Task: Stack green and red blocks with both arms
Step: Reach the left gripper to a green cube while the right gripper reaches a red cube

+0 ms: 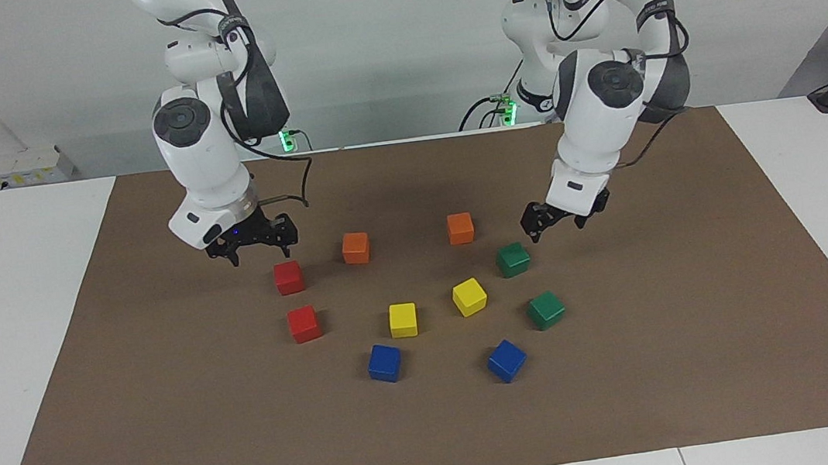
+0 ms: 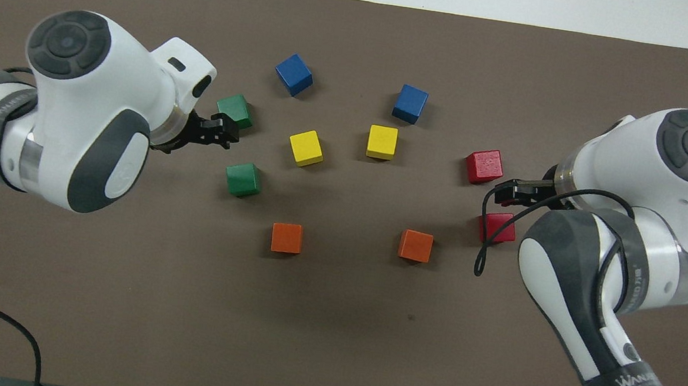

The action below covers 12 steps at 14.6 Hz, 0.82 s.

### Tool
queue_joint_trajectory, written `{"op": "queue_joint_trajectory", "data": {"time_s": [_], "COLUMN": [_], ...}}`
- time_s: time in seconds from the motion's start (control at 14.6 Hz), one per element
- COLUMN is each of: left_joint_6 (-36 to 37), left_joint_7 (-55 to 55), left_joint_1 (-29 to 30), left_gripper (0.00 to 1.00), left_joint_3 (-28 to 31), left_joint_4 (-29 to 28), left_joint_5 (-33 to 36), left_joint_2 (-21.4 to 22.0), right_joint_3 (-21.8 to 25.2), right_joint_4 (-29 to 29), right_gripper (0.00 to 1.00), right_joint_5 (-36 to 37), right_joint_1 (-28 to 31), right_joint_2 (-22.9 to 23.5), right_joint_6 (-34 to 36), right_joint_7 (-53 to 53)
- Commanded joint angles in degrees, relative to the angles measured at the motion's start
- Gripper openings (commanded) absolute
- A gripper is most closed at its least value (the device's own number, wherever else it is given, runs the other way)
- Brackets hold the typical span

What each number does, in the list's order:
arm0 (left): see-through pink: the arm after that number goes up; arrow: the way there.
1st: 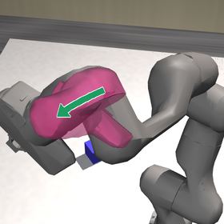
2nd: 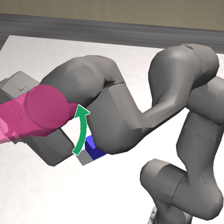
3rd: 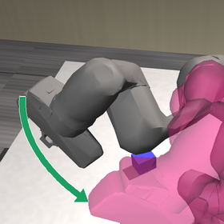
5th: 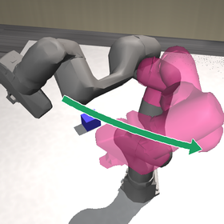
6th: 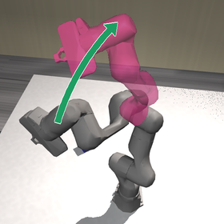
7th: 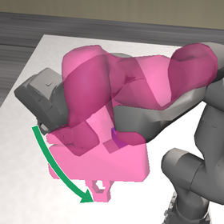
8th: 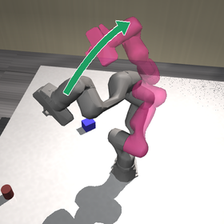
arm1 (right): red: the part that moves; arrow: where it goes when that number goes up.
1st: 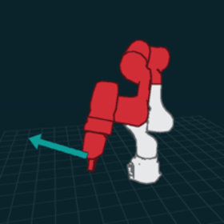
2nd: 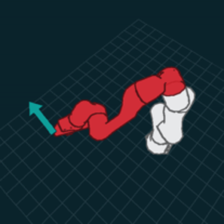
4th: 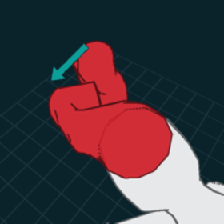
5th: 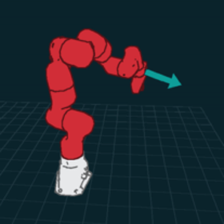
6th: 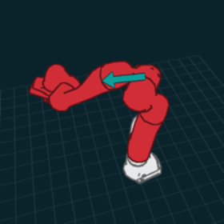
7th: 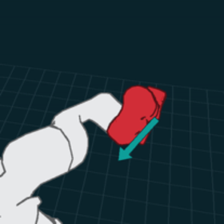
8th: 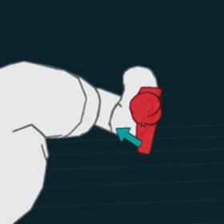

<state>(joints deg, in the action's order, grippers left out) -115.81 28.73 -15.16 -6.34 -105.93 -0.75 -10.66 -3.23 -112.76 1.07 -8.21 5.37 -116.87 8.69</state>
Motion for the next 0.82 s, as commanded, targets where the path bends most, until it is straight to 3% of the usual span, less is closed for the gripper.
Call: {"op": "queue_joint_trajectory", "data": {"time_s": [0.0,0.21,0.76], "left_joint_6": [-2.7,-9.8,-11.5], "left_joint_7": [1.7,7.0,9.8], "left_joint_1": [-1.3,-3.6,-4.9], "left_gripper": [1.0,1.0,1.0], "left_joint_3": [0.8,0.8,0.9], "left_joint_4": [-3.1,-8.8,-9.1], "left_joint_5": [0.2,0.2,0.3], "left_joint_2": [-0.3,-0.6,-2.7], "right_joint_3": [0.1,0.1,0.1], "right_joint_4": [-4.4,-6.4,-9.1], "right_gripper": [1.0,1.0,1.0], "right_joint_5": [-1.1,-1.1,-1.9], "right_joint_1": [-0.9,-1.5,0.1], "right_joint_2": [-0.4,-0.4,1.1], "right_joint_6": [-5.3,-6.5,-8.5], "right_joint_7": [-0.6,-2.1,-1.3]}}
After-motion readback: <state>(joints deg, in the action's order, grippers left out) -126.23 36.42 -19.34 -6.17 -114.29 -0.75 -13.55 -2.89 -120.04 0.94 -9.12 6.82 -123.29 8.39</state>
